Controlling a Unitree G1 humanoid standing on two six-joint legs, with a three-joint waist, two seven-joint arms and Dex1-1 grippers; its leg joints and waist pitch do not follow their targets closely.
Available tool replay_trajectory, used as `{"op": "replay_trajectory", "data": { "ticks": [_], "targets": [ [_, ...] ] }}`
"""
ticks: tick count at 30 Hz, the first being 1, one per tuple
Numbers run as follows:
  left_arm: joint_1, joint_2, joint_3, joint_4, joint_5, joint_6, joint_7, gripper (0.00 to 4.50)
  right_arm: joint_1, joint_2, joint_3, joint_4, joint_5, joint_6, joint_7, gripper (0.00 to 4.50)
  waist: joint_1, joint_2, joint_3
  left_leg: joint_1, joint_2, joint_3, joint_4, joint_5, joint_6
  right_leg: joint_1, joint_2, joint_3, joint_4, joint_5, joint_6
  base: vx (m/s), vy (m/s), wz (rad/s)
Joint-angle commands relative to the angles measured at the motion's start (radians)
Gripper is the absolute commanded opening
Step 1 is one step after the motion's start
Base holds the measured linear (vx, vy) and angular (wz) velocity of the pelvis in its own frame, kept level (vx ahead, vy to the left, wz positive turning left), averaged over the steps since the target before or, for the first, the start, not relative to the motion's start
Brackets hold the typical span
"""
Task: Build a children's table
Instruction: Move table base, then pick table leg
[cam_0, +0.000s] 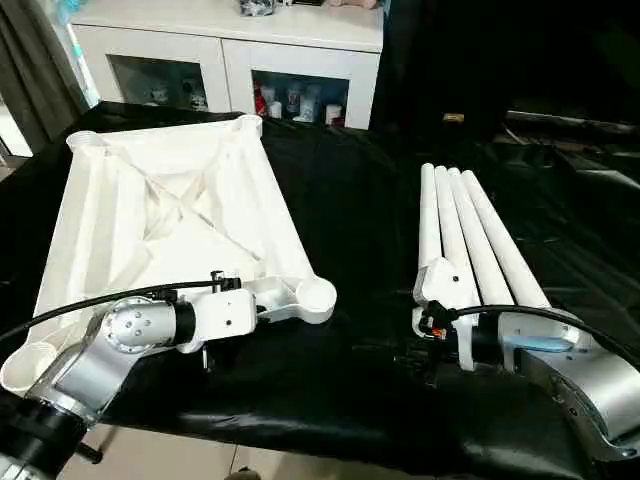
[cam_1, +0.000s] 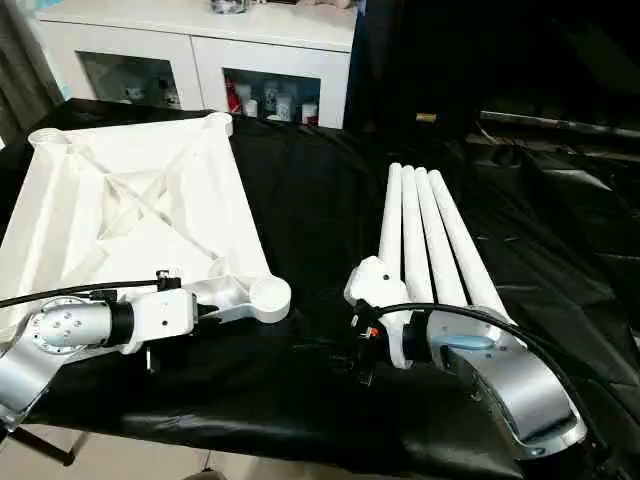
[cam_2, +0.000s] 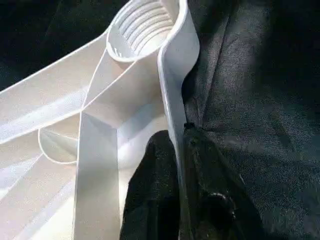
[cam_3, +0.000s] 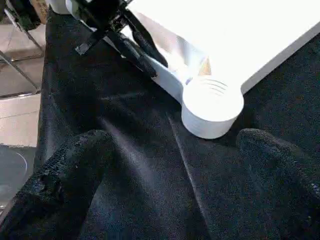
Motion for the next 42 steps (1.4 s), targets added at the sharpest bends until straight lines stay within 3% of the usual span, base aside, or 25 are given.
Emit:
{"op": "replay_trajectory", "data": {
  "ticks": [1, 6, 17, 19, 22, 27, 29, 30, 31, 32, 34, 36, 37, 38, 39, 40, 42],
  "targets": [
    [-0.036, -0.001, -0.01, 0.048, 0.01, -0.096, -0.041, 0.02, -0.001, 0.002, -0.004, -0.008, -0.012, -0.008, -0.015, 4.5, 0.005, 0.007, -0.052, 0.008, 0.097, -0.04, -0.089, -0.242, 0.005, 0.038, -0.111, 0.074, -0.094, -0.263, -0.15, 0.0, 0.0, 0.0],
    [-0.088, -0.019, -0.015, 0.161, 0.013, -0.14, -0.059, 0.02, -0.001, 0.005, -0.007, -0.011, -0.014, -0.006, -0.023, 4.5, 0.012, 0.01, -0.055, 0.013, 0.099, -0.036, -0.087, -0.221, -0.001, 0.038, -0.112, 0.074, -0.086, -0.184, -0.178, 0.0, 0.0, 0.0],
    [-0.234, -0.036, -0.019, 0.427, 0.064, -0.285, -0.058, 0.02, 0.002, 0.01, -0.011, -0.017, -0.027, -0.005, -0.048, 4.5, 0.015, 0.007, -0.054, 0.014, 0.103, -0.039, -0.091, -0.255, -0.026, 0.041, -0.119, 0.075, -0.092, -0.267, -0.145, 0.0, 0.0, 0.0],
    [-0.244, -0.041, -0.011, 0.451, 0.045, -0.296, -0.081, 0.58, -0.001, 0.015, -0.015, -0.022, -0.022, 0.0, -0.053, 4.5, 0.015, 0.012, -0.056, 0.013, 0.103, -0.039, -0.09, -0.243, -0.026, 0.042, -0.119, 0.076, -0.09, -0.246, -0.149, 0.0, 0.0, 0.0],
    [-0.242, -0.04, 0.011, 0.434, -0.016, -0.297, -0.149, 0.75, 0.001, 0.02, -0.019, -0.028, -0.015, 0.006, -0.058, 4.5, 0.014, 0.005, -0.057, 0.014, 0.105, -0.037, -0.089, -0.224, -0.025, 0.044, -0.121, 0.075, -0.083, -0.193, -0.171, 0.0, 0.0, 0.0],
    [-0.221, -0.032, 0.048, 0.372, -0.089, -0.279, -0.193, 1.08, 0.01, 0.022, -0.022, -0.037, -0.015, 0.006, -0.066, 4.5, 0.014, 0.012, -0.058, 0.015, 0.107, -0.034, -0.089, -0.211, -0.023, 0.044, -0.12, 0.074, -0.079, -0.154, -0.194, 0.0, 0.0, 0.0],
    [-0.212, -0.023, 0.059, 0.351, -0.107, -0.283, -0.199, 1.41, 0.011, 0.025, -0.024, -0.042, -0.012, 0.01, -0.073, 4.5, 0.012, 0.016, -0.057, 0.014, 0.107, -0.033, -0.09, -0.228, -0.03, 0.044, -0.117, 0.074, -0.078, -0.15, -0.203, 0.0, 0.0, 0.0],
    [-0.187, -0.005, 0.077, 0.291, -0.137, -0.254, -0.207, 1.5, 0.01, 0.023, -0.024, -0.046, -0.018, 0.009, -0.079, 4.5, 0.012, 0.021, -0.055, 0.014, 0.105, -0.033, -0.09, -0.242, -0.033, 0.044, -0.116, 0.074, -0.08, -0.17, -0.199, 0.0, 0.0, 0.0],
    [-0.151, 0.016, 0.111, 0.205, -0.183, -0.201, -0.206, 1.5, 0.002, 0.029, -0.028, -0.05, -0.023, 0.025, -0.099, 4.5, 0.012, 0.02, -0.056, 0.016, 0.108, -0.034, -0.091, -0.25, -0.039, 0.045, -0.12, 0.075, -0.077, -0.174, -0.199, 0.0, 0.0, 0.0],
    [-0.126, 0.031, 0.135, 0.142, -0.215, -0.161, -0.205, 1.52, -0.004, 0.033, -0.033, -0.052, -0.026, 0.037, -0.113, 4.5, 0.006, 0.018, -0.053, 0.011, 0.109, -0.036, -0.095, -0.252, -0.045, 0.046, -0.118, 0.075, -0.075, -0.179, -0.205, 0.0, 0.0, 0.0],
    [-0.081, 0.056, 0.195, 0.032, -0.273, -0.067, -0.179, 1.62, -0.048, 0.067, -0.059, -0.033, -0.025, 0.127, -0.184, 4.5, -0.004, 0.017, -0.05, 0.013, 0.104, -0.034, -0.096, -0.259, -0.051, 0.042, -0.112, 0.073, -0.076, -0.209, -0.211, 0.0, 0.0, 0.0],
    [-0.065, 0.048, 0.256, -0.068, -0.317, 0.086, -0.103, 1.93, -0.145, 0.153, -0.122, 0.067, -0.028, 0.226, -0.311, 4.5, -0.015, -0.003, -0.046, 0.018, 0.094, -0.03, -0.089, -0.273, -0.054, 0.037, -0.11, 0.073, -0.085, -0.318, -0.204, 0.0, 0.0, 0.0],
    [-0.065, 0.048, 0.256, -0.068, -0.317, 0.086, -0.103, 1.93, -0.145, 0.153, -0.122, 0.067, -0.028, 0.226, -0.311, 4.5, -0.016, 0.004, -0.044, 0.017, 0.09, -0.033, -0.085, -0.275, -0.056, 0.033, -0.115, 0.072, -0.085, -0.362, -0.201, 0.0, 0.0, 0.0],
    [-0.066, 0.023, 0.259, -0.135, -0.312, 0.203, -0.044, 2.08, -0.232, 0.22, -0.162, 0.2, -0.071, 0.217, -0.431, 4.5, -0.015, -0.001, -0.043, 0.021, 0.093, -0.032, -0.085, -0.287, -0.063, 0.03, -0.114, 0.071, -0.096, -0.431, -0.175, 0.0, 0.0, 0.0],
    [-0.067, 0.007, 0.259, -0.167, -0.311, 0.266, -0.011, 2.08, -0.272, 0.248, -0.176, 0.265, -0.098, 0.203, -0.491, 4.5, -0.018, 0.005, -0.04, 0.026, 0.094, -0.033, -0.085, -0.294, -0.076, 0.022, -0.114, 0.072, -0.093, -0.445, -0.175, 0.0, 0.0, 0.0],
    [-0.068, -0.019, 0.258, -0.186, -0.324, 0.307, 0.019, 2.24, -0.31, 0.273, -0.195, 0.327, -0.11, 0.199, -0.542, 4.5, -0.021, 0.0, -0.041, 0.029, 0.092, -0.033, -0.088, -0.321, -0.094, 0.023, -0.108, 0.068, -0.1, -0.483, -0.148, 0.0, 0.0, 0.0],
    [-0.059, -0.05, 0.255, -0.217, -0.354, 0.356, 0.058, 2.39, -0.357, 0.301, -0.215, 0.399, -0.118, 0.194, -0.598, 4.5, -0.016, 0.007, -0.045, 0.037, 0.093, -0.025, -0.09, -0.312, -0.098, 0.015, -0.101, 0.074, -0.095, -0.395, -0.153, 0.0, 0.0, 0.0]
  ]
}}
